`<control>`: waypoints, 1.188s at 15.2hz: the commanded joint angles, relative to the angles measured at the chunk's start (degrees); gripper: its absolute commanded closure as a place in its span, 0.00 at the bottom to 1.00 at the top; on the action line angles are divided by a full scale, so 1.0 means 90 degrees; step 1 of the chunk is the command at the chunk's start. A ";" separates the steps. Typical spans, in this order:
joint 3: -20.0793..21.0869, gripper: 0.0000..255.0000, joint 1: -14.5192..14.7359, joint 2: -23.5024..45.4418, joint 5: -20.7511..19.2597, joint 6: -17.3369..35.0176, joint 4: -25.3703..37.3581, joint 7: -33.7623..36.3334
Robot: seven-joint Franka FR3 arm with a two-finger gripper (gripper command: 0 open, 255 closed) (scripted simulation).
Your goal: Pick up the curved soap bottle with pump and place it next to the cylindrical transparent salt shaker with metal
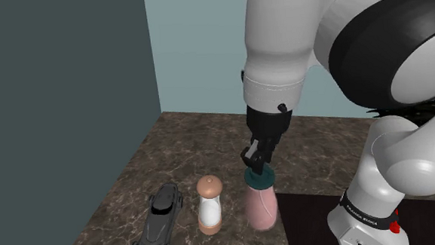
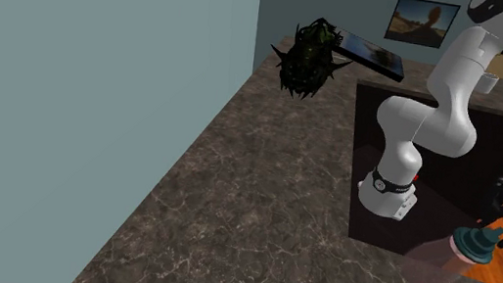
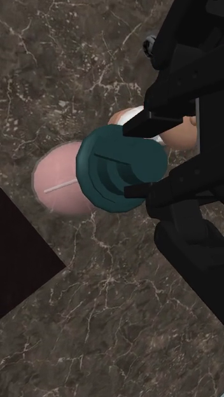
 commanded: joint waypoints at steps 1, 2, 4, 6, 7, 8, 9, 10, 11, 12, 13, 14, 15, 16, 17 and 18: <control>0.0050 1.00 0.0011 0.0016 0.0031 0.0184 -0.0163 0.0017; 0.0077 1.00 0.0015 0.0029 0.0046 0.0271 -0.0237 0.0028; 0.0134 1.00 0.0020 0.0062 0.0074 0.0447 -0.0381 0.0049; 0.0193 1.00 0.0023 0.0101 0.0101 0.0625 -0.0520 0.0073; 0.0223 1.00 0.0024 0.0124 0.0114 0.0715 -0.0588 0.0085; 0.0255 1.00 0.0024 0.0149 0.0126 0.0806 -0.0654 0.0098; 0.0286 1.00 0.0024 0.0176 0.0139 0.0898 -0.0720 0.0111; 0.0339 1.00 0.0022 0.0224 0.0156 0.1048 -0.0823 0.0134; 0.0337 1.00 0.0024 0.0225 0.0155 0.1048 -0.0823 0.0135; 0.0336 1.00 0.0025 0.0225 0.0154 0.1048 -0.0823 0.0136; 0.0335 1.00 0.0026 0.0226 0.0153 0.1048 -0.0823 0.0137; 0.0334 1.00 0.0028 0.0226 0.0152 0.1048 -0.0823 0.0138; 0.0332 1.00 0.0030 0.0227 0.0151 0.1049 -0.0823 0.0139; 0.0331 1.00 0.0031 0.0228 0.0150 0.1049 -0.0823 0.0140; 0.0330 1.00 0.0033 0.0229 0.0149 0.1049 -0.0823 0.0141; 0.0328 1.00 0.0035 0.0230 0.0148 0.1049 -0.0823 0.0142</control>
